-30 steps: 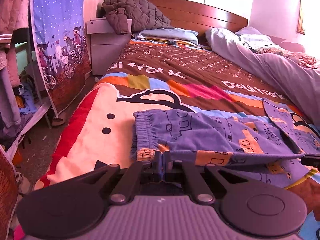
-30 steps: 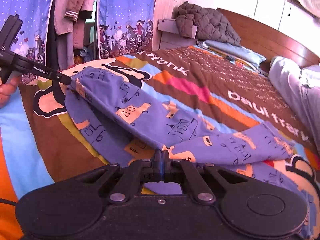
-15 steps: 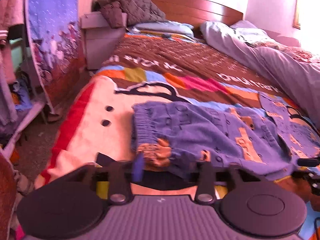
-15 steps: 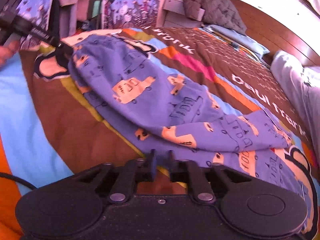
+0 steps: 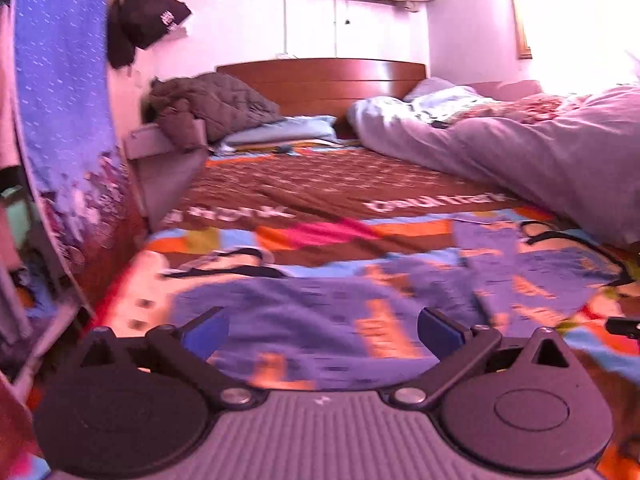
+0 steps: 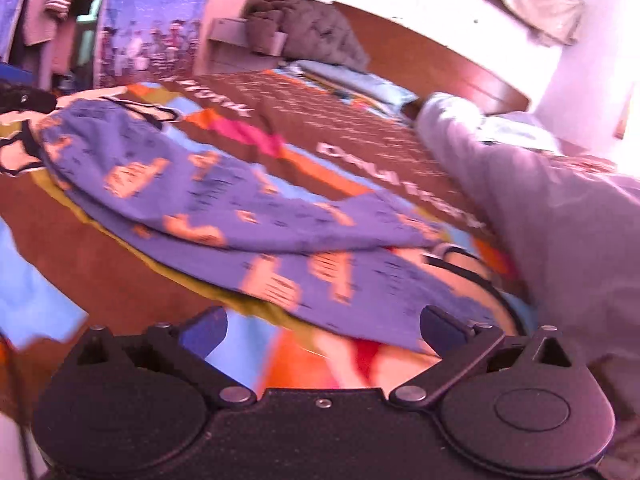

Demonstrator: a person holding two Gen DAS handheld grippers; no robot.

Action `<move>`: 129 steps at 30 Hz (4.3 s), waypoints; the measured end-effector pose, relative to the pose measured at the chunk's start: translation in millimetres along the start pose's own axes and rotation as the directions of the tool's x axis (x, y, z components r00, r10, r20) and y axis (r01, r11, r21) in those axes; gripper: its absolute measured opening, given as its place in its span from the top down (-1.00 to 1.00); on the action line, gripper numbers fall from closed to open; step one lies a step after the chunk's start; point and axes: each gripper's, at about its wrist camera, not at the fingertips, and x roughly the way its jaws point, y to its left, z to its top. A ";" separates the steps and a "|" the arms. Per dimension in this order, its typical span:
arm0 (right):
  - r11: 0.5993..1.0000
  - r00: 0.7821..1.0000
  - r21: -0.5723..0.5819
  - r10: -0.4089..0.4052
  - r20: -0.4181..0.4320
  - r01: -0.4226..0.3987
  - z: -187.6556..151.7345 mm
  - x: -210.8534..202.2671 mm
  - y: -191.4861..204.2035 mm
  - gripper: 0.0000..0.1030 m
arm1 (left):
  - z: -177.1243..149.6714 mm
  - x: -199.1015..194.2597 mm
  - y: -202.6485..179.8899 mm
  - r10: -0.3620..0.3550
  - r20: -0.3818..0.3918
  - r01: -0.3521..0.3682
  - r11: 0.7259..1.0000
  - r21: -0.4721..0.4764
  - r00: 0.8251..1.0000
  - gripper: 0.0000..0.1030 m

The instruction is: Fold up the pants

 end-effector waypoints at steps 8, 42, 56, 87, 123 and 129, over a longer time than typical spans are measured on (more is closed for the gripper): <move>0.987 0.988 0.094 -0.135 0.070 0.128 -45.3 -6.6 -51.9 -0.99 | 30.5 46.6 -93.5 -0.096 -0.050 0.093 0.995 -0.047 0.994 -0.99; 0.894 0.990 0.428 0.135 0.027 -0.134 -64.8 7.6 -101.3 -0.76 | 12.8 207.7 -77.9 -0.464 -0.203 0.329 0.818 -0.472 0.862 0.75; 0.924 0.994 0.370 0.107 0.002 -0.100 -36.4 19.0 -110.3 -0.62 | 3.6 224.0 -77.3 -0.587 -0.178 0.450 0.751 -0.483 0.790 0.57; 0.975 0.950 0.220 0.073 -0.303 -0.004 171.4 301.1 -87.8 1.00 | 13.5 242.5 -62.0 -0.592 -0.139 0.417 0.696 -0.584 0.794 0.98; 0.834 0.965 0.550 0.179 -0.190 -0.046 -38.1 90.3 -183.9 0.19 | 31.7 165.5 -169.1 -0.421 -0.415 0.376 0.907 -0.190 0.806 0.99; 0.962 0.983 0.251 0.138 -0.117 -0.105 -15.7 90.2 -143.4 0.05 | 33.2 161.3 -176.6 -0.383 -0.436 0.353 0.923 -0.152 0.815 0.99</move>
